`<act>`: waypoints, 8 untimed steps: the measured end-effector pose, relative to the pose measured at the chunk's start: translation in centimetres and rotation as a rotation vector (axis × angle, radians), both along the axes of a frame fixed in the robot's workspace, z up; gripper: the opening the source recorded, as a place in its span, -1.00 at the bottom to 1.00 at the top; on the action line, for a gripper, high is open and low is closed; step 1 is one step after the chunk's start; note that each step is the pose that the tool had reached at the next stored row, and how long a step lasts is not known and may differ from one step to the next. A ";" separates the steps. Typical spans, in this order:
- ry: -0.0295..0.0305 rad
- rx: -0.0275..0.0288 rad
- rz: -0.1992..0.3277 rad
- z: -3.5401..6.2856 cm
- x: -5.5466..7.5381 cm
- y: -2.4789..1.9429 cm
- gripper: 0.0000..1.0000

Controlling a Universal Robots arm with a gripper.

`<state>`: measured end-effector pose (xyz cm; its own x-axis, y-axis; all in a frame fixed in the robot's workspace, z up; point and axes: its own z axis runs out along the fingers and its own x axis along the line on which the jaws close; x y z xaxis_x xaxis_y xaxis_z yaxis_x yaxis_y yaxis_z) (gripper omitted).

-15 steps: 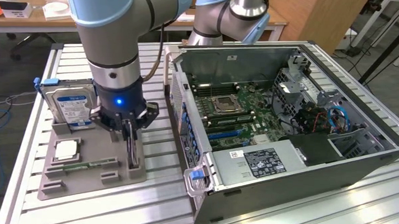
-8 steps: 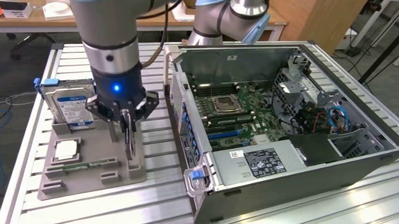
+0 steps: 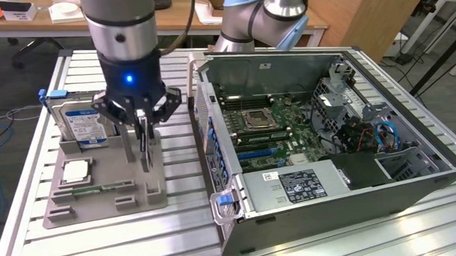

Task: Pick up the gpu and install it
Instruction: 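Pick up the gpu and move the gpu toward the slot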

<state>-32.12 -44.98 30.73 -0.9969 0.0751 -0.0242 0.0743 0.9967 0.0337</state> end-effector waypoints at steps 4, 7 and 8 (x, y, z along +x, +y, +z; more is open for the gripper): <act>0.0000 0.0000 0.000 1.80 0.0 0.00 -0.47; 0.0000 0.0001 0.000 3.19 0.0 0.00 -0.47; 0.0000 0.0000 0.000 3.64 0.0 0.00 -0.47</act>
<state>-32.15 -44.98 34.37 -0.9969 0.0751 -0.0242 0.0743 0.9967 0.0336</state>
